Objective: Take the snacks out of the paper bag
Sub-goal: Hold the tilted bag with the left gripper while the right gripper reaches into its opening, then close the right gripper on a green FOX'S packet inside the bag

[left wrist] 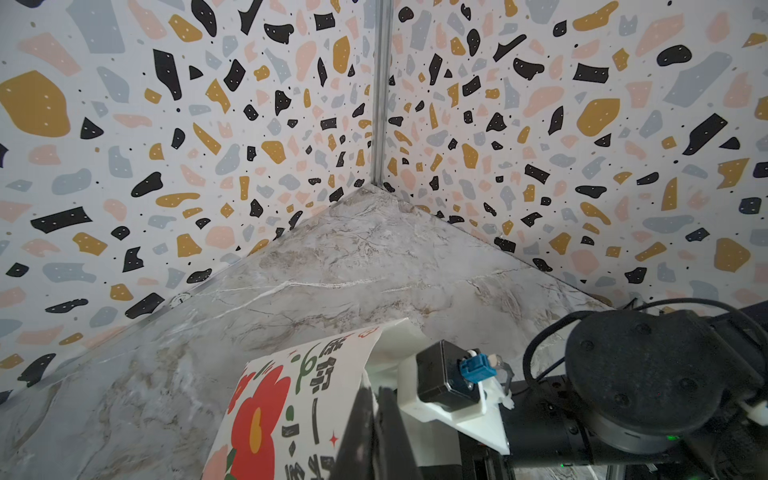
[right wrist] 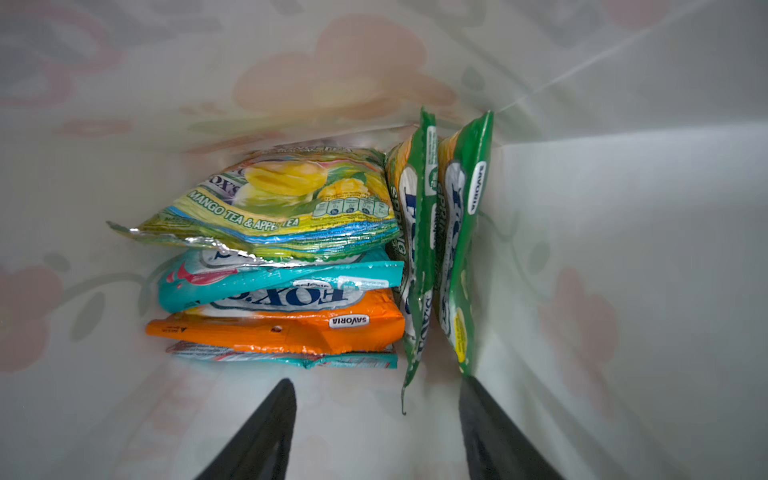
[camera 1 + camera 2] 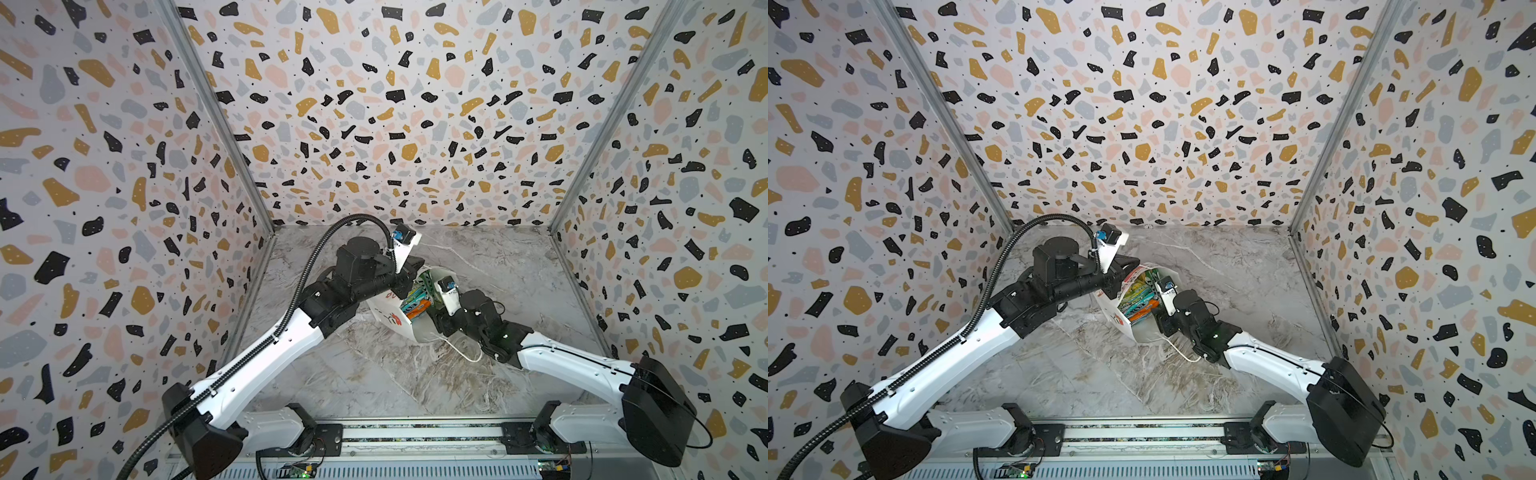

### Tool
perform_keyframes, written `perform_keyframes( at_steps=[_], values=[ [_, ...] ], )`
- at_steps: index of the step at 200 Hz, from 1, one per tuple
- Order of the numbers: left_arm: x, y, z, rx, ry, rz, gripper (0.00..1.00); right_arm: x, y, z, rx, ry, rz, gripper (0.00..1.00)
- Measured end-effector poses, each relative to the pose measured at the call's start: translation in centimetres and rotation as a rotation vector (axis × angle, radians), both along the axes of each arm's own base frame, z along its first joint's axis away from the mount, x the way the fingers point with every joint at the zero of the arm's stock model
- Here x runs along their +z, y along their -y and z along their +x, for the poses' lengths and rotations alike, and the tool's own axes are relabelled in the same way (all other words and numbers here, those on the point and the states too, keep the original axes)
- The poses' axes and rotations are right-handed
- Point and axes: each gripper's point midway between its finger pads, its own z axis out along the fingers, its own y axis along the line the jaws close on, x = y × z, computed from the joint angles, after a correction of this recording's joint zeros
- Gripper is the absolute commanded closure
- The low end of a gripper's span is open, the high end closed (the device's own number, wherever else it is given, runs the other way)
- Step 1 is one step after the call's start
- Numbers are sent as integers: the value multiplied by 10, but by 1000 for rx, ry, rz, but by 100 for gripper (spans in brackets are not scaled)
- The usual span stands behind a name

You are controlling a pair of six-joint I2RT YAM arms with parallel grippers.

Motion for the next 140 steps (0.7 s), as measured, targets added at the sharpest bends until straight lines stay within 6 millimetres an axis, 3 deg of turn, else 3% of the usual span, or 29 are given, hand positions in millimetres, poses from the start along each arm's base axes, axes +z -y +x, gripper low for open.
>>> perform_keyframes(
  at_steps=[92,140],
  values=[
    [2,8,-8,-59,-28,-42,100,-30,-8,-7,94,-43,-97,46],
    [3,11,-12,-79,-40,-55,100,-29,-11,10,47,-31,-136,52]
  ],
)
